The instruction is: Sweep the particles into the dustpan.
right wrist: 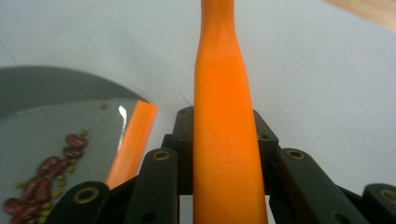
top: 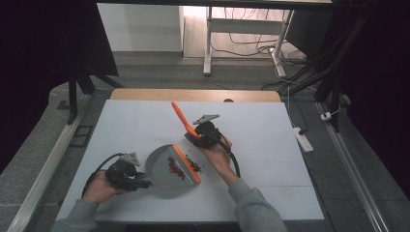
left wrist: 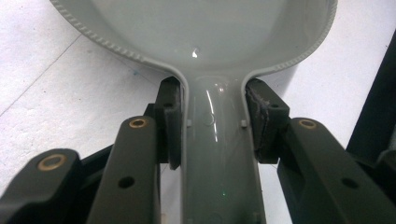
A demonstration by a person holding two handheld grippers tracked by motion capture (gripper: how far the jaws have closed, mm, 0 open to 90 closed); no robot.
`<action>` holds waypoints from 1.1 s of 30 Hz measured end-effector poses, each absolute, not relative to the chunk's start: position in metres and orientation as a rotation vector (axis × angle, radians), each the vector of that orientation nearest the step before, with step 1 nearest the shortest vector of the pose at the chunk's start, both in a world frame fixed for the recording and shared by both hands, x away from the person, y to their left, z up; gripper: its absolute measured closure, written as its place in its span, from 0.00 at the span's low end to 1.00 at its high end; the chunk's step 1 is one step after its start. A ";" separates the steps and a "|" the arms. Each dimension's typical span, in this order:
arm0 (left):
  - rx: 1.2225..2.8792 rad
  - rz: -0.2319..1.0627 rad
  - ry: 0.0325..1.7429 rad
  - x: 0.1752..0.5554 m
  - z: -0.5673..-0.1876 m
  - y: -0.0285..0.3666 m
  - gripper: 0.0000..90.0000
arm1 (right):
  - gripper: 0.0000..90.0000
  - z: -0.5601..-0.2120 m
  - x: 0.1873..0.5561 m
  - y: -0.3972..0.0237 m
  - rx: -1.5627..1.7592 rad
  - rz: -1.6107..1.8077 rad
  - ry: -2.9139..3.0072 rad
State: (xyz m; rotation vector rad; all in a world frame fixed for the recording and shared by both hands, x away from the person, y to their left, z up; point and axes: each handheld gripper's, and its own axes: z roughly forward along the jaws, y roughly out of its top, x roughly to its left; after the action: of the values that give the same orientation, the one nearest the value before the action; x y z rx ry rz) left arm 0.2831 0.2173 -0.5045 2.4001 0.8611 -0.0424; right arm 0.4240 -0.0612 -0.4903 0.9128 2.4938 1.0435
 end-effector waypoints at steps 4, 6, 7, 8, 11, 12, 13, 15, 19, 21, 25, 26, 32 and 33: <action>2.401 -0.042 0.861 0.283 -0.505 0.217 0.69 | 0.79 -0.501 0.427 -0.057 0.939 1.006 2.518; 2.400 -0.043 0.860 0.283 -0.505 0.217 0.69 | 0.79 -0.502 0.424 -0.054 0.944 1.030 2.527; 2.401 -0.043 0.860 0.283 -0.505 0.217 0.69 | 0.79 -0.503 0.422 -0.053 0.945 1.047 2.545; 2.401 -0.042 0.860 0.283 -0.505 0.217 0.69 | 0.79 -0.503 0.420 -0.051 0.951 1.064 2.555; 2.402 -0.040 0.859 0.283 -0.504 0.217 0.69 | 0.78 -0.504 0.412 -0.047 0.923 1.068 2.552; 2.405 -0.040 0.857 0.283 -0.504 0.217 0.69 | 0.78 -0.505 0.410 -0.046 0.918 1.070 2.550; 2.412 -0.041 0.851 0.283 -0.504 0.217 0.69 | 0.78 -0.505 0.407 -0.046 0.911 1.068 2.547; 2.415 -0.041 0.852 0.283 -0.505 0.217 0.69 | 0.78 -0.505 0.403 -0.044 0.904 1.084 2.555; 2.412 -0.046 0.859 0.283 -0.505 0.217 0.69 | 0.78 -0.505 0.393 -0.037 0.891 1.104 2.577; 2.411 -0.045 0.860 0.283 -0.505 0.217 0.69 | 0.78 -0.505 0.388 -0.034 0.888 1.137 2.576; 2.411 -0.044 0.861 0.283 -0.505 0.216 0.69 | 0.78 -0.502 0.381 -0.027 0.875 1.222 2.599; 2.412 -0.045 0.860 0.283 -0.505 0.216 0.69 | 0.78 -0.502 0.378 -0.023 0.869 1.235 2.609; 2.406 -0.051 0.862 0.283 -0.507 0.217 0.69 | 0.78 -0.494 0.366 -0.009 0.759 1.294 2.631; 2.408 -0.052 0.862 0.283 -0.507 0.217 0.69 | 0.78 -0.490 0.366 -0.010 0.762 1.300 2.618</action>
State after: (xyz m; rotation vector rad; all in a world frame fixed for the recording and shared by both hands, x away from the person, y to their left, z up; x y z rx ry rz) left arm 0.2832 0.2171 -0.5072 2.4084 0.8620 -0.0516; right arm 0.3656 -0.0104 -0.4897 0.7618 2.6185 1.3003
